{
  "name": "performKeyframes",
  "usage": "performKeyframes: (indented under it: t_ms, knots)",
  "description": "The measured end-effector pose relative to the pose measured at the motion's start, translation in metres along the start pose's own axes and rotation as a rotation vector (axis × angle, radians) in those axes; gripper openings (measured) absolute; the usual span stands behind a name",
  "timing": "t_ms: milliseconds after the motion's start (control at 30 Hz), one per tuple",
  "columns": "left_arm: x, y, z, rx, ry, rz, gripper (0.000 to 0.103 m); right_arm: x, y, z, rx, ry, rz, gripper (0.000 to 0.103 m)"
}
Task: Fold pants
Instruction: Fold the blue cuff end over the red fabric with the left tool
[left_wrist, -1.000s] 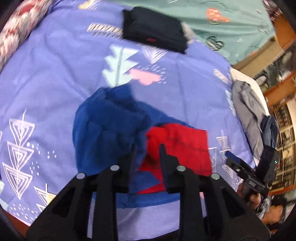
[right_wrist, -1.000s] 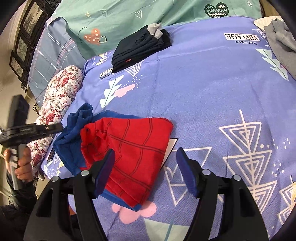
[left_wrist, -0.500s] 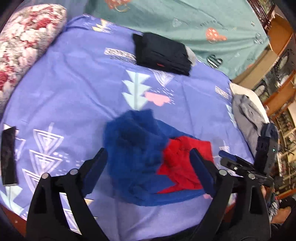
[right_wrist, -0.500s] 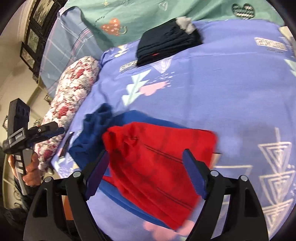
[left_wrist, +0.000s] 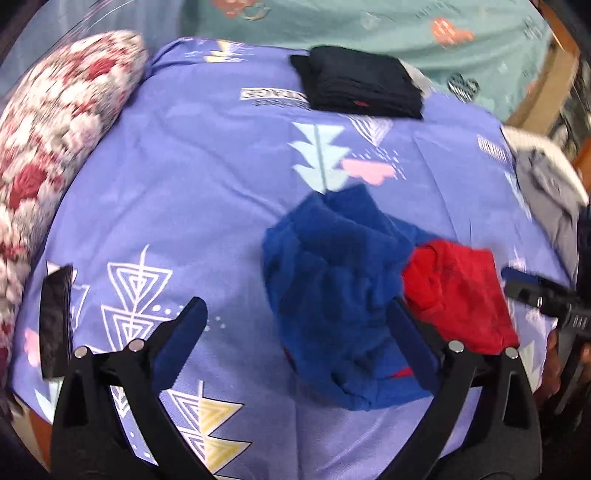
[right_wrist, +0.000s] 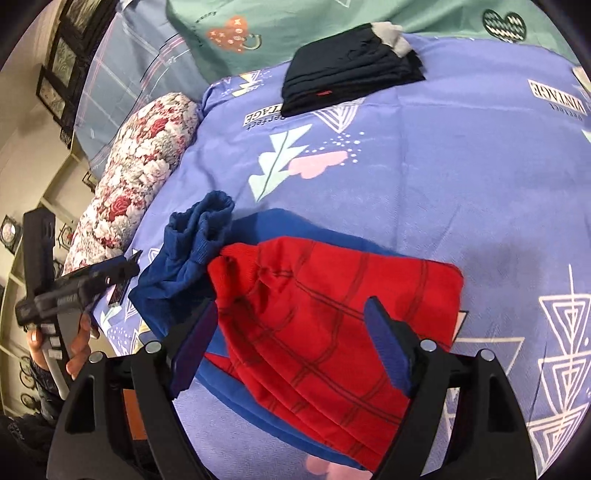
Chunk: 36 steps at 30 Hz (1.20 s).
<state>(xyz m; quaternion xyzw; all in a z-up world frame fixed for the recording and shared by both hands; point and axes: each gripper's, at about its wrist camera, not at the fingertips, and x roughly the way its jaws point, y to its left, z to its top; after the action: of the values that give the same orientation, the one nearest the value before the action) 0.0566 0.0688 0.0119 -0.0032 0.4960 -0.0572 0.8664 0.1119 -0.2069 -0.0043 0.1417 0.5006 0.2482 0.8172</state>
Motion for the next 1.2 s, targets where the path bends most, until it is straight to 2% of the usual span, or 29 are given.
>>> performKeyframes:
  t_ms: [133,200,433,533,600,667,733,867,967,1067,1200]
  knots:
    - [0.011,-0.028,-0.006,0.119,0.041,0.048,0.099,-0.001,-0.008,-0.002,0.018,0.000,0.000,0.082]
    - [0.015,-0.037,-0.007,0.145,0.053,0.057,0.099,-0.001,-0.013,-0.005,0.019,0.007,-0.003,0.082]
    - [0.045,-0.057,0.012,0.156,0.099,0.084,0.099,-0.006,-0.028,-0.011,0.036,0.007,-0.009,0.082]
    - [0.062,-0.060,0.018,0.143,0.121,0.140,0.099,-0.012,-0.031,-0.012,0.044,-0.010,-0.004,0.082]
    - [0.068,-0.057,0.021,0.120,0.117,0.157,0.091,-0.017,-0.035,-0.013,0.047,-0.021,-0.003,0.082]
    - [0.070,-0.051,0.024,0.083,0.117,0.156,0.048,-0.019,-0.038,-0.013,0.052,-0.027,-0.007,0.082]
    - [0.069,-0.045,0.026,0.056,0.123,0.108,0.029,-0.020,-0.041,-0.012,0.059,-0.030,-0.009,0.082]
    - [0.050,-0.031,0.029,0.001,0.088,0.057,0.023,-0.024,-0.043,-0.012,0.059,-0.041,0.003,0.082]
    - [0.011,-0.026,0.033,-0.034,0.022,-0.012,0.023,-0.029,-0.044,-0.014,0.054,-0.052,0.013,0.082]
    - [-0.035,-0.053,0.035,0.056,-0.078,-0.073,0.023,-0.033,-0.049,-0.015,0.063,-0.063,0.016,0.082]
    - [-0.056,-0.116,0.031,0.220,-0.118,-0.145,0.023,-0.043,-0.057,-0.017,0.085,-0.092,0.011,0.082]
